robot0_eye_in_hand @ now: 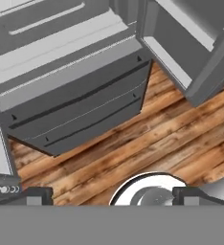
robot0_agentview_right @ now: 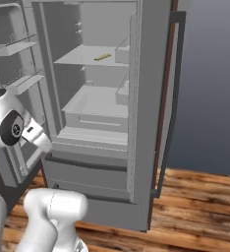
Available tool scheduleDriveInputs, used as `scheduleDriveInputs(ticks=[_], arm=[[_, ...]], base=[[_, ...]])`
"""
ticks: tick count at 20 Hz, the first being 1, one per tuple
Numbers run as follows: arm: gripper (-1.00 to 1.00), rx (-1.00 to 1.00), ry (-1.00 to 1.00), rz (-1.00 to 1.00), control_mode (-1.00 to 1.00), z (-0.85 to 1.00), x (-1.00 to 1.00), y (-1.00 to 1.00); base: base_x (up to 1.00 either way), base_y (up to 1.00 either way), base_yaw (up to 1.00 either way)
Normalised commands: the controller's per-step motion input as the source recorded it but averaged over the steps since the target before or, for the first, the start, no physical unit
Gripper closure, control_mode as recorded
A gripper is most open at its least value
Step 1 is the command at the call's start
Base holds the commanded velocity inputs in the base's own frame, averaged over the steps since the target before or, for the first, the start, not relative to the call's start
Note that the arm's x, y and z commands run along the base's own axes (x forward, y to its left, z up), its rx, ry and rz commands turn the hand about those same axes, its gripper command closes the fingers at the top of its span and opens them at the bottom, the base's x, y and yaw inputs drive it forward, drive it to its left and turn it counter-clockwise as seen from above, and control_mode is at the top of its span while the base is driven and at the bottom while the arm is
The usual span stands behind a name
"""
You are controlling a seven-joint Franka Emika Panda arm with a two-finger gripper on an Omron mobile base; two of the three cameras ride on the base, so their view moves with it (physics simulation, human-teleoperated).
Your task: Retrieve the butter from the fridge and place it on a plate on the dining table. Then retrieve the butter knife by the fridge and place it near the plate.
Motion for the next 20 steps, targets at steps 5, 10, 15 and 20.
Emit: scheduleDriveInputs(ticks=[5,10,15,20], arm=[[-1.0,0.0,0.02,0.14,-1.0,-0.04,-0.04,-0.21],[-1.0,0.01,0.07,0.46,-1.0,0.0,0.0,-0.23],[-1.0,-0.08,0.19,0.28,-1.0,0.0,0.0,-0.47],[-1.0,-0.15,0.1,-0.03,-1.0,-0.11,0.0,-0.34]], base=[[0.0,0.0,0.0],[0.0,0.0,0.0],[0.0,0.0,0.0],[0.0,0.0,0.0]])
